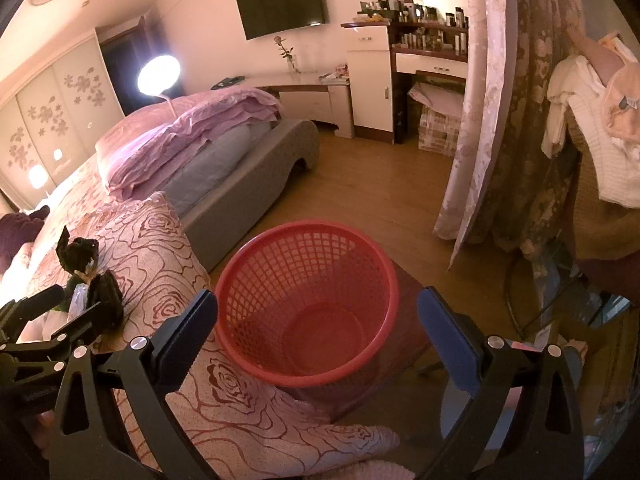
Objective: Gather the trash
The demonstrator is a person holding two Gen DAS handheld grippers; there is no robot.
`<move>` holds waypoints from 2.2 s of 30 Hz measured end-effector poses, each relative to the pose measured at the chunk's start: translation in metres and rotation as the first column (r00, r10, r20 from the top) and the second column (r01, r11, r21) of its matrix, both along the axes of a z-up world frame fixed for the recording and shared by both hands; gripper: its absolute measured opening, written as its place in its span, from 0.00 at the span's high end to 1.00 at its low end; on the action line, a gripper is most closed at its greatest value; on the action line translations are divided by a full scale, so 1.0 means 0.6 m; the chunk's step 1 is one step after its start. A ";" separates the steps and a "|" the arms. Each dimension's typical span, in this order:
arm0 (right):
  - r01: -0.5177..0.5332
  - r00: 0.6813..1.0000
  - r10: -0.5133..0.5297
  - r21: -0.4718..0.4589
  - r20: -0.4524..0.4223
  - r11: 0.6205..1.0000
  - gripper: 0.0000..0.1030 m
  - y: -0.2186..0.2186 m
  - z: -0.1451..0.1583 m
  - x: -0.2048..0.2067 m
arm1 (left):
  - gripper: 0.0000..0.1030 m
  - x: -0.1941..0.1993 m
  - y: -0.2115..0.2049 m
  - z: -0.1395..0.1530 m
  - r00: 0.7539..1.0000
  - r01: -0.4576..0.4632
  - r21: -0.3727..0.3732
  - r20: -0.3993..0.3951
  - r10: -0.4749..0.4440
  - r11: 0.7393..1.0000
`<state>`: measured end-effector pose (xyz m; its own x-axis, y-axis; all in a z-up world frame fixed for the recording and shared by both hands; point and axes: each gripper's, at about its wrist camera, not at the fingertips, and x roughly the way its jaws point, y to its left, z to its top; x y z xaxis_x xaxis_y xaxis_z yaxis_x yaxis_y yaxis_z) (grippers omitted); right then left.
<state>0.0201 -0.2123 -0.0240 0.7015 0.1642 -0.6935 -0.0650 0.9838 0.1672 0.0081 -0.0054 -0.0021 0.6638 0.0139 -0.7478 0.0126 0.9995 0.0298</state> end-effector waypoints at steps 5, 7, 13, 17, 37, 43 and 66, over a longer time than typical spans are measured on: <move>0.001 1.000 -0.001 -0.001 0.001 1.000 0.06 -0.001 0.000 0.001 | 0.08 0.000 0.000 -0.001 1.000 0.001 0.000 0.000 -0.001 1.000; 0.001 1.000 -0.001 -0.001 0.001 1.000 0.06 -0.002 0.001 0.001 | 0.08 0.000 0.000 0.000 1.000 -0.001 -0.001 -0.001 0.001 1.000; 0.004 1.000 -0.004 0.001 0.003 1.000 0.06 -0.001 -0.002 -0.003 | 0.08 0.000 0.000 0.000 1.000 -0.001 0.000 0.001 0.001 1.000; 0.005 1.000 -0.005 0.001 0.002 1.000 0.06 -0.001 -0.002 -0.002 | 0.08 0.001 0.000 0.000 1.000 -0.002 0.000 -0.002 0.002 1.000; 0.009 1.000 -0.009 0.005 -0.002 1.000 0.06 -0.003 -0.004 -0.005 | 0.08 0.000 0.000 -0.002 1.000 -0.004 0.001 -0.002 0.004 1.000; 0.003 0.999 -0.002 0.012 -0.035 1.000 0.06 -0.001 -0.021 -0.001 | 0.08 -0.007 0.016 0.004 0.999 -0.037 0.008 0.006 0.037 0.999; -0.204 0.975 0.206 0.031 -0.086 0.978 0.06 0.110 -0.035 0.010 | 0.08 -0.143 0.316 0.072 0.899 -0.436 -0.075 0.007 0.438 0.897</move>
<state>0.0261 -0.1465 -0.0453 0.5876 0.3142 -0.7456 -0.2491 0.9470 0.2028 -0.0779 0.1839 0.0410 0.6197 0.2548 -0.7423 -0.4257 0.9037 -0.0451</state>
